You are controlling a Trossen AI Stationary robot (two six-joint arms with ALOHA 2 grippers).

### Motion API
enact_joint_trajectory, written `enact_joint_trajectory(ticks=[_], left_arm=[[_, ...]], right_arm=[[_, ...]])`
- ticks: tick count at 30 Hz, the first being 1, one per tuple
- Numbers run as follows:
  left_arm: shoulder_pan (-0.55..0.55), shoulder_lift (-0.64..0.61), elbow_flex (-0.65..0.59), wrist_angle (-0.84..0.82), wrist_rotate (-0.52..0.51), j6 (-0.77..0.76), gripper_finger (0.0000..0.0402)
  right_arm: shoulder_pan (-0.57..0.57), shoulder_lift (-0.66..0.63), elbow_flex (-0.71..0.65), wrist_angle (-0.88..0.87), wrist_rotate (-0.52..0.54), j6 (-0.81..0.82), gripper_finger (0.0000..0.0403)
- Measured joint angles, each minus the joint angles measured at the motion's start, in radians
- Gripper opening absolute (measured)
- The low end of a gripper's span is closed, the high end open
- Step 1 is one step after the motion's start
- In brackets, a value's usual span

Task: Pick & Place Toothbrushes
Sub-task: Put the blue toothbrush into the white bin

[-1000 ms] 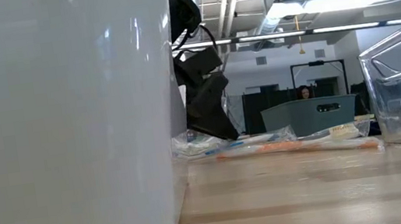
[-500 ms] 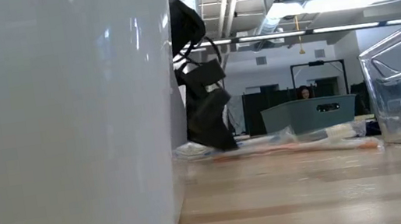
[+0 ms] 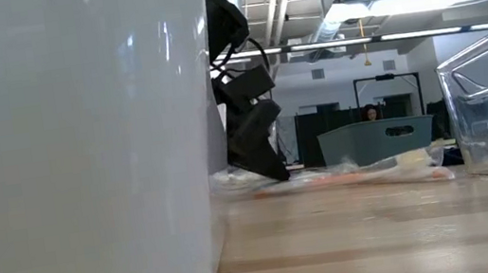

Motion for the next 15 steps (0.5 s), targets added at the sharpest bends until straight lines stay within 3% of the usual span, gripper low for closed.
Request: enact_joint_trajectory(ticks=[15], left_arm=[[0.002,-0.004,0.000,-0.006,0.007,0.014,0.0000]], right_arm=[[0.000,0.000,0.000,0.000,0.000,0.000,0.0260]])
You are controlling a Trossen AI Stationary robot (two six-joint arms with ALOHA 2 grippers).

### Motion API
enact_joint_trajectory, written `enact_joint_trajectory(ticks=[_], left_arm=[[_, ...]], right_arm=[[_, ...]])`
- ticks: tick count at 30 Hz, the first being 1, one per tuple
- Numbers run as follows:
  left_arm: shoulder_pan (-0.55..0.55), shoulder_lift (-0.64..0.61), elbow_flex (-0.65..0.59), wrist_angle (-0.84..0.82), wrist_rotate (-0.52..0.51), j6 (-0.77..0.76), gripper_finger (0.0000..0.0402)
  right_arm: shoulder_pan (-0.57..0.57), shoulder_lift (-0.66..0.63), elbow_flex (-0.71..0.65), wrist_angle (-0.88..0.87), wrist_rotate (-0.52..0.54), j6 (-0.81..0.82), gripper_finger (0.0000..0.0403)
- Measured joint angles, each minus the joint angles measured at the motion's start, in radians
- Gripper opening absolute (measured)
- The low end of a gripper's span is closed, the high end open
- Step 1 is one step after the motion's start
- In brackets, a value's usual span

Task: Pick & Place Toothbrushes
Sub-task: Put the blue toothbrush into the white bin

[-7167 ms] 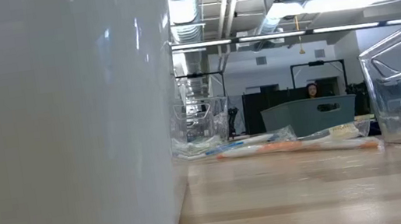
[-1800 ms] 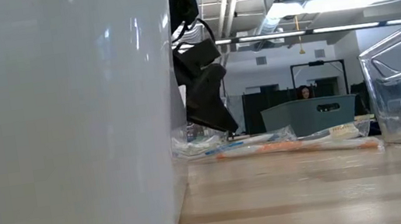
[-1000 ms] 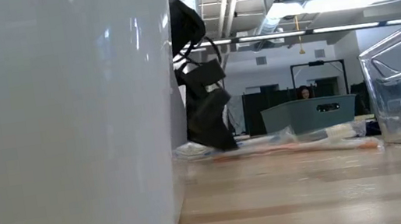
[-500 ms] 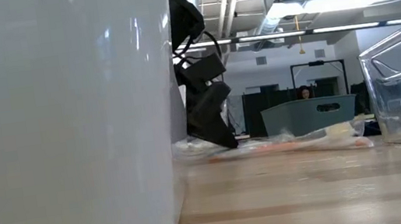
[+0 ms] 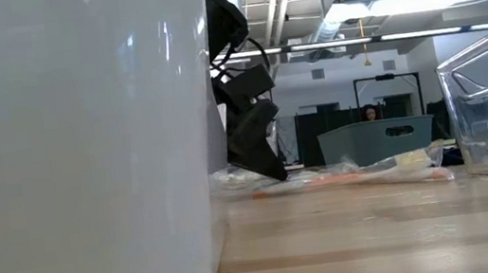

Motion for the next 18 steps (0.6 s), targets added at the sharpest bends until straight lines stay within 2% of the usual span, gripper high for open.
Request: enact_joint_trajectory(ticks=[12,18], left_arm=[[-0.018,-0.134,-0.002,-0.040,0.001,0.108,0.0000],[-0.039,-0.259,-0.002,-0.146,0.089,0.258,0.0000]], right_arm=[[0.000,0.000,0.000,-0.001,0.000,0.000,0.0260],[0.000,0.000,0.000,-0.004,0.000,0.000,0.0260]])
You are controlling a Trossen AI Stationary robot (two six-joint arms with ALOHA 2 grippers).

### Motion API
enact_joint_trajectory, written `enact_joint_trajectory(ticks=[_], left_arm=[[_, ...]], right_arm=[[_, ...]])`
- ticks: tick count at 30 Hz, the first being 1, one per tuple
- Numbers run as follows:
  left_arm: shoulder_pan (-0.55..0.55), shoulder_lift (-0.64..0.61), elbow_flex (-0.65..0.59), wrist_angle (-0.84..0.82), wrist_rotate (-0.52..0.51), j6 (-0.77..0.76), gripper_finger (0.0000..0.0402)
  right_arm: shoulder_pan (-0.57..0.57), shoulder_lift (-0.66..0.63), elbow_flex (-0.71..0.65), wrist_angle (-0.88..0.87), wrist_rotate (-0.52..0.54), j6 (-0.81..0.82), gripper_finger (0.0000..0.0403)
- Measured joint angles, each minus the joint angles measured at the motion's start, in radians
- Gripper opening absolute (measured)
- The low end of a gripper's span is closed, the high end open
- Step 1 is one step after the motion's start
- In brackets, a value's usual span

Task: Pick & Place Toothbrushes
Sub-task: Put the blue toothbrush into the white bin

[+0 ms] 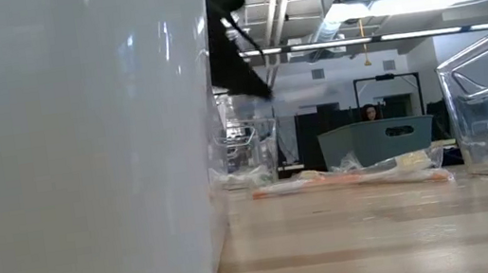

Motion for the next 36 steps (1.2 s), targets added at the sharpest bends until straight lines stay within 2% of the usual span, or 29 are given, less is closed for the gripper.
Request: enact_joint_trajectory(ticks=[6,11,14,16,22,25,29,32,36], left_arm=[[-0.059,-0.182,-0.005,-0.138,0.105,0.143,0.0000],[-0.126,-0.325,-0.083,-0.161,0.301,0.278,0.0000],[-0.172,-0.392,-0.147,-0.163,0.371,0.470,0.0000],[-0.209,-0.417,-0.181,-0.155,0.378,0.512,0.0000],[-0.293,-0.364,-0.199,-0.087,0.409,0.405,0.0000],[-0.324,-0.300,-0.199,0.037,0.453,0.392,0.0000],[-0.327,-0.228,-0.199,0.124,0.542,0.330,0.0000],[-0.326,-0.198,-0.198,0.150,0.544,0.299,0.0000],[-0.326,-0.156,-0.195,0.167,0.546,0.333,0.0000]], right_arm=[[0.000,0.000,0.000,-0.005,0.000,0.000,0.0260],[0.000,0.000,0.000,-0.007,0.000,0.000,0.0260],[0.000,0.000,0.000,-0.003,0.000,0.000,0.0260],[0.000,0.000,0.000,-0.001,0.000,0.000,0.0260],[-0.004,0.007,0.000,0.013,0.000,0.000,0.0260],[-0.016,0.014,0.000,0.015,-0.002,0.000,0.0260],[-0.045,0.034,0.002,0.024,-0.001,0.000,0.0260],[-0.054,0.057,0.001,0.029,-0.001,0.000,0.0260],[-0.076,0.076,0.001,0.041,-0.002,0.001,0.0260]])
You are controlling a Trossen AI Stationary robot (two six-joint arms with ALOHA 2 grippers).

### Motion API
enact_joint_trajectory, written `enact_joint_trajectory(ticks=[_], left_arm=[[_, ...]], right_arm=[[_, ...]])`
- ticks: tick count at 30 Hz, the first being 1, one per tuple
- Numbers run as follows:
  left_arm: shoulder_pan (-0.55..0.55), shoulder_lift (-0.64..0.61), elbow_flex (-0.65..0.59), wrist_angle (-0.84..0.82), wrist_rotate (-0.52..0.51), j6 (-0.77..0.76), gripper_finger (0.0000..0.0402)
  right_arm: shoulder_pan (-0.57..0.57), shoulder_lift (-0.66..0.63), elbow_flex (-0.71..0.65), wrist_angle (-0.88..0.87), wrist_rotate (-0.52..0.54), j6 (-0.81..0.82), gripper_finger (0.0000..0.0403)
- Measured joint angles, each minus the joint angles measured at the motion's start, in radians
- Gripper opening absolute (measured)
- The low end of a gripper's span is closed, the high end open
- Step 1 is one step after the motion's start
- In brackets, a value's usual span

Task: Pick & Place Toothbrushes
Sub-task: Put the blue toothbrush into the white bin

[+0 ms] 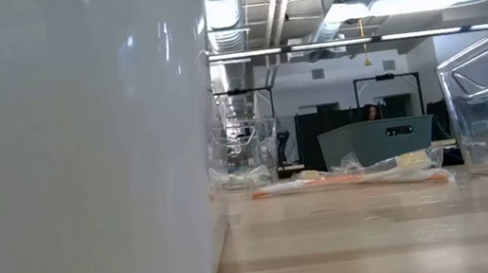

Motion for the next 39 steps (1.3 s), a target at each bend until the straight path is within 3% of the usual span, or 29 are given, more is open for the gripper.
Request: enact_joint_trajectory(ticks=[13,39], left_arm=[[0.006,0.178,0.003,-0.005,-0.084,0.053,0.0000],[0.010,0.184,0.003,-0.029,-0.127,0.041,0.0003]], right_arm=[[-0.002,0.018,-0.001,-0.012,-0.003,0.072,0.0260],[-0.007,0.017,-0.001,-0.022,-0.003,0.071,0.0260]])
